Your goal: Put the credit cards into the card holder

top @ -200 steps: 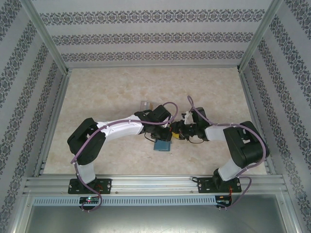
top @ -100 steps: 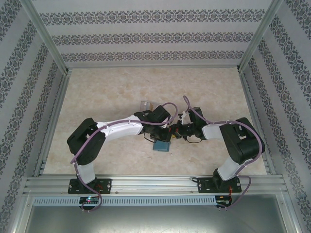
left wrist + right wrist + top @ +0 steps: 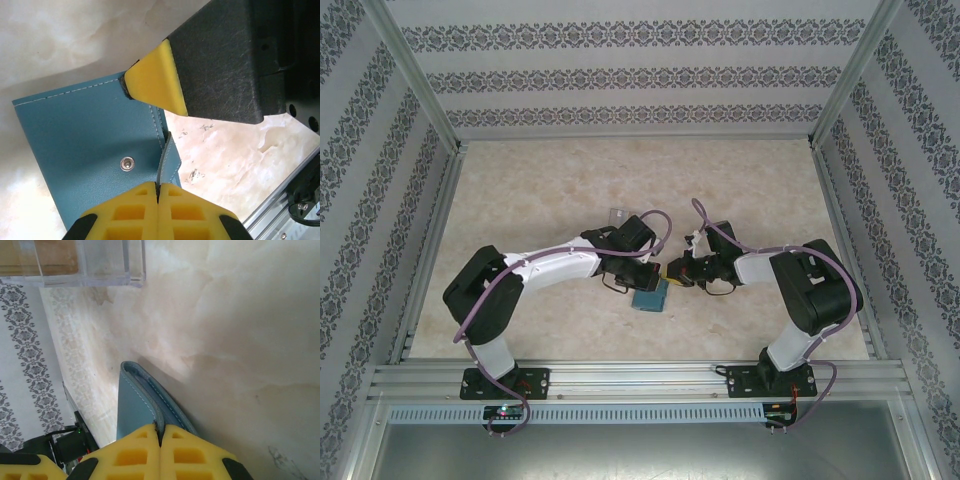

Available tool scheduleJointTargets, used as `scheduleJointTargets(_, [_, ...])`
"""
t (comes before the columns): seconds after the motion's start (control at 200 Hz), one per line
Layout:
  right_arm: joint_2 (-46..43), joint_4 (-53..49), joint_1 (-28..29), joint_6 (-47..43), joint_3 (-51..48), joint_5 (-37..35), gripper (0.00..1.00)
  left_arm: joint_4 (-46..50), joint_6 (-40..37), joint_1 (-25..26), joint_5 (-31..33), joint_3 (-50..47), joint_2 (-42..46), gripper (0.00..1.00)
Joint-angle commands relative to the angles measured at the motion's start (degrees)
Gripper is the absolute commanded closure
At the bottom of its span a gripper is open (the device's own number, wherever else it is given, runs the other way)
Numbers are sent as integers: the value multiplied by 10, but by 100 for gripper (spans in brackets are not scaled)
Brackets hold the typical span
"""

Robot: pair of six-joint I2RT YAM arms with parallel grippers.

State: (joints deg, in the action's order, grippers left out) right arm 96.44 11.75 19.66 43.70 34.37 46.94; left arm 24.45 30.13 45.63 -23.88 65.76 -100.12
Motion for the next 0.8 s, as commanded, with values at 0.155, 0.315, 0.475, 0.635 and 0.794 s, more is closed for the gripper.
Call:
scheduleJointTargets(0.155, [-1, -68, 2, -65, 8, -53, 100, 1, -28, -12, 2, -8, -16, 100])
scheduleJointTargets(0.315, [2, -60, 5, -62, 7, -51, 100, -12, -30, -17, -4, -4, -44, 100])
scheduleJointTargets(0.475, [2, -58, 10, -61, 7, -51, 100, -23, -28, -24, -4, -6, -56, 100])
scheduleJointTargets(0.635, [-1, -55, 18, -62, 5, -65, 100, -32, -28, -30, -27, 6, -52, 100])
scheduleJointTargets(0.794, [2, -54, 21, -61, 7, -65, 100, -16, -40, -30, -25, 29, -68, 100])
